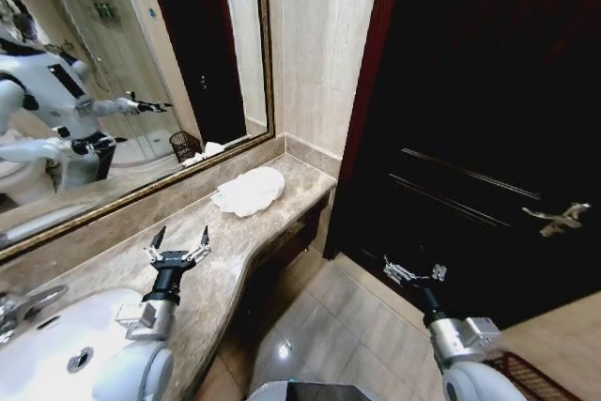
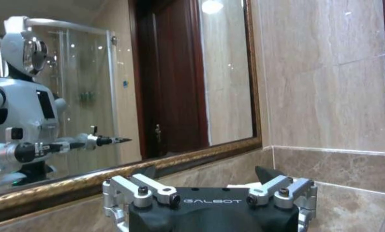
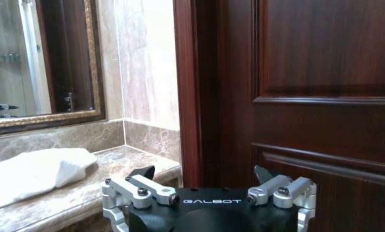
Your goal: Discard the used towel into the hamper.
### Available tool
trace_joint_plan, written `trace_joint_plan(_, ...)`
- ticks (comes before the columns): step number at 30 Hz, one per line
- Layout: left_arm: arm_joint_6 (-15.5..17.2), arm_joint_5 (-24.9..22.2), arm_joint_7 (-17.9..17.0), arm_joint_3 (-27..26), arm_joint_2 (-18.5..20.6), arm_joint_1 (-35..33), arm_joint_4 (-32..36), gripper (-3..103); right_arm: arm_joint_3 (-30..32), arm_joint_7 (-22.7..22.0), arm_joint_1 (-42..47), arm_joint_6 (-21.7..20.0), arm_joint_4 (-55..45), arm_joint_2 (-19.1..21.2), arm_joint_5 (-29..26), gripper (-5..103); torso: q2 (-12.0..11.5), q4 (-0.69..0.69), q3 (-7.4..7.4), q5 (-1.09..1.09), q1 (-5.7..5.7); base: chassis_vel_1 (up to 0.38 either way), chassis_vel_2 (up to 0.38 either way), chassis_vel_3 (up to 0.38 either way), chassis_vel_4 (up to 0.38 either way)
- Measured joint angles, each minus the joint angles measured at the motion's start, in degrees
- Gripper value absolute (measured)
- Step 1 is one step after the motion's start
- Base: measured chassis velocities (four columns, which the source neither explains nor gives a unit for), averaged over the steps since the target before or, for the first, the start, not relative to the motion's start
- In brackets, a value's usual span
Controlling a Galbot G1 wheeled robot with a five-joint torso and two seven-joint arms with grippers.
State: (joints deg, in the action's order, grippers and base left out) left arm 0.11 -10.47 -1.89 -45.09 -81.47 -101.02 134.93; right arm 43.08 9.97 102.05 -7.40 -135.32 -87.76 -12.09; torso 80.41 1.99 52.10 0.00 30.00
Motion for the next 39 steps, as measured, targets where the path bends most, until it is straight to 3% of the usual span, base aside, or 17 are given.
trace_joint_plan(11,4.02,-2.22,-1.31,0.9,2.22,2.52,-0.15,100,0.02,-0.71,-1.69,-1.04,-0.32,0.73,-0.07,100,0.03,-0.01,-0.02,0.0,-0.08,-0.021,0.014,0.012,0.001)
trace_joint_plan(16,10.29,-7.71,-3.36,1.55,5.37,6.46,-0.8,100,-0.03,-1.54,-2.36,-1.2,-0.06,0.74,0.2,100,0.02,-0.02,-0.02,0.0,-0.07,0.0,0.0,0.0,0.0)
trace_joint_plan(18,14.73,-13.55,-6.03,2.71,8.3,10.1,-0.83,100,0.13,-2.16,-2.33,-1.32,-0.02,0.54,0.75,100,0.02,-0.01,-0.02,-0.01,-0.05,0.0,0.0,0.0,0.0)
trace_joint_plan(20,15.74,-14.75,-6.83,3.01,9.03,11.14,-0.89,100,0.15,-2.3,-2.27,-1.33,-0.02,0.45,0.9,100,0.02,-0.01,-0.02,0.0,-0.05,0.0,0.0,0.0,0.0)
trace_joint_plan(21,17.82,-17.34,-8.98,3.94,11.12,14.04,-1.63,100,0.2,-2.61,-1.91,-1.34,-0.02,0.07,1.42,100,0.02,-0.01,-0.02,-0.01,-0.05,0.0,0.0,0.0,0.0)
trace_joint_plan(24,19.53,-19.39,-11.69,5.34,13.85,17.34,-3.24,100,0.21,-2.83,-1.35,-1.28,-0.07,-0.38,2.11,100,0.02,-0.02,-0.01,-0.01,-0.05,0.0,0.0,0.0,0.0)
trace_joint_plan(26,23.86,-22.95,-18.04,8.77,17.48,22.11,-5.57,100,0.19,-3.18,-0.48,-1.11,-0.39,-0.99,3.09,100,0.02,-0.02,-0.01,-0.02,-0.04,0.0,0.0,0.0,0.0)
trace_joint_plan(28,25.45,-24.26,-19.54,9.59,18.26,23.33,-5.86,100,0.19,-3.3,-0.27,-1.08,-0.45,-1.07,3.35,100,0.02,0.0,-0.01,-0.03,-0.05,0.0,0.0,0.0,0.0)
trace_joint_plan(29,29.98,-28.22,-23.32,11.84,20.06,26.79,-6.69,100,0.2,-3.57,0.22,-0.99,-0.6,-1.25,4.04,100,0.02,-0.01,-0.01,-0.02,-0.05,0.0,0.0,0.0,0.0)
trace_joint_plan(31,33.62,-31.52,-26.76,14.93,22.12,31.41,-8.77,100,0.27,-3.9,0.56,-0.94,-0.78,-1.37,4.73,100,0.02,0.0,-0.01,-0.03,-0.05,0.0,0.0,0.0,0.0)
trace_joint_plan(32,33.62,-31.52,-26.76,14.93,22.12,31.41,-8.77,100,0.27,-3.9,0.56,-0.94,-0.78,-1.37,4.73,100,0.02,0.0,-0.01,-0.03,-0.05,0.0,0.0,0.0,0.0)
trace_joint_plan(34,35.1,-32.91,-28.32,19.19,24.8,39.03,-13.47,100,0.29,-4.6,0.62,-1.01,-1.12,-1.62,5.49,100,0.02,-0.02,-0.01,-0.02,-0.04,0.0,0.0,0.0,0.0)
trace_joint_plan(36,35.22,-33.22,-28.39,20.06,25.2,40.63,-14.56,100,0.27,-4.73,0.6,-1.09,-1.18,-1.66,5.61,100,0.02,-0.02,-0.01,-0.02,-0.04,0.0,0.0,0.0,0.0)
trace_joint_plan(38,36.47,-36.51,-30.01,23.33,26.37,47.15,-19.42,100,0.1,-5.43,0.26,-1.44,-1.23,-1.72,6.08,100,0.02,-0.02,-0.01,-0.01,-0.04,0.0,0.0,0.0,0.0)
trace_joint_plan(39,36.47,-36.51,-30.01,23.33,26.37,47.15,-19.42,100,0.1,-5.43,0.26,-1.44,-1.23,-1.72,6.08,100,0.02,-0.02,-0.01,-0.01,-0.04,0.0,0.0,0.0,0.0)
